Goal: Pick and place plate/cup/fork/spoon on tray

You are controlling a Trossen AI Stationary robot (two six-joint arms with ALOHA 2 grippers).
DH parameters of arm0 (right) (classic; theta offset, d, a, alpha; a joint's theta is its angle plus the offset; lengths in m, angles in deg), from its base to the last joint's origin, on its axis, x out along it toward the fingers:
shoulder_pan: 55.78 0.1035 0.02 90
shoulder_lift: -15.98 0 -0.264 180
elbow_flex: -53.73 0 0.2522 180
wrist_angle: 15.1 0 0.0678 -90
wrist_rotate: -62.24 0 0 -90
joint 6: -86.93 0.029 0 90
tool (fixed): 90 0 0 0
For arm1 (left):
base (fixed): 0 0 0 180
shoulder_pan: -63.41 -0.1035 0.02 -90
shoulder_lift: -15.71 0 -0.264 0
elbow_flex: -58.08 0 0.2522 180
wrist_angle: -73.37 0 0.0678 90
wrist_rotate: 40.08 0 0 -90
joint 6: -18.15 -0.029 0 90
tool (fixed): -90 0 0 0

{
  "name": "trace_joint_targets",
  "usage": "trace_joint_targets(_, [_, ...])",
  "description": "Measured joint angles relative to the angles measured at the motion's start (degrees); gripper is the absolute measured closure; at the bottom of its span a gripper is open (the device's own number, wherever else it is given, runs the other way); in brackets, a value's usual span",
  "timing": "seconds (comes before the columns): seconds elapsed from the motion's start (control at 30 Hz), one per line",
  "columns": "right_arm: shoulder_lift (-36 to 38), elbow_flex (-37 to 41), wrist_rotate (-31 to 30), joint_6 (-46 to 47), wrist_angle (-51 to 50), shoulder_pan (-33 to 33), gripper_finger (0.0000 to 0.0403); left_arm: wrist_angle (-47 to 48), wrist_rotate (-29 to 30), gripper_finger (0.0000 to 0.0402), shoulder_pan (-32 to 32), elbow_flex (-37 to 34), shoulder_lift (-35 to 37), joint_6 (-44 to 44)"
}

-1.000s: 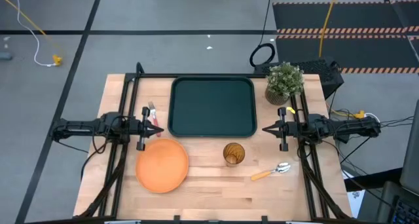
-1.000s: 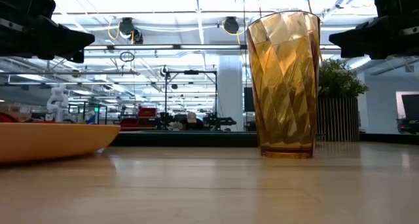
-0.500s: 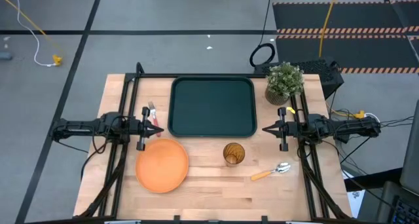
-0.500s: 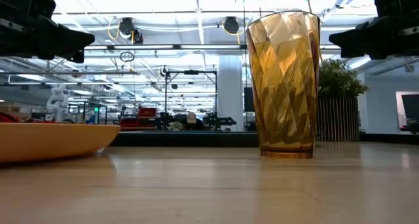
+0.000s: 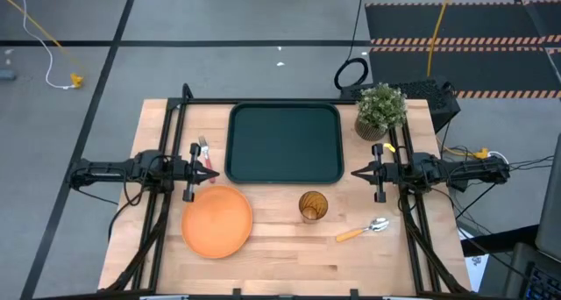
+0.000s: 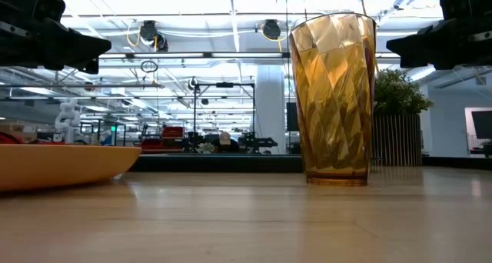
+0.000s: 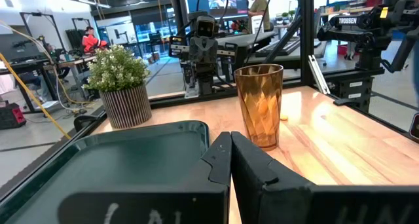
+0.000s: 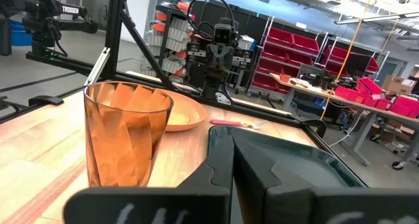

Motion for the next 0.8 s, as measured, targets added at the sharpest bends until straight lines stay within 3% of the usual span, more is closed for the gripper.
trace_joint_targets(0.2, [0.0, 0.01, -0.12, -0.41, 0.01, 0.0, 0.0403, 0.0, 0.0, 0.0396, 0.01, 0.0, 0.0, 0.0])
trace_joint_targets(0.33, [-0.09, -0.01, -10.18, -10.49, -0.12, -0.03, 0.0403, 0.0, -0.01, 0.0396, 0.0, -0.02, 0.0, 0.0])
trace_joint_targets(0.43, [-0.08, 0.0, -14.53, -15.1, 0.53, -0.04, 0.0403, -0.01, -0.02, 0.0396, -0.01, 0.0, 0.01, 0.0])
trace_joint_targets(0.8, [-0.08, -0.01, -14.9, -16.49, 0.63, -0.04, 0.0403, -0.01, 0.0, 0.0396, 0.01, 0.0, 0.0, 0.0])
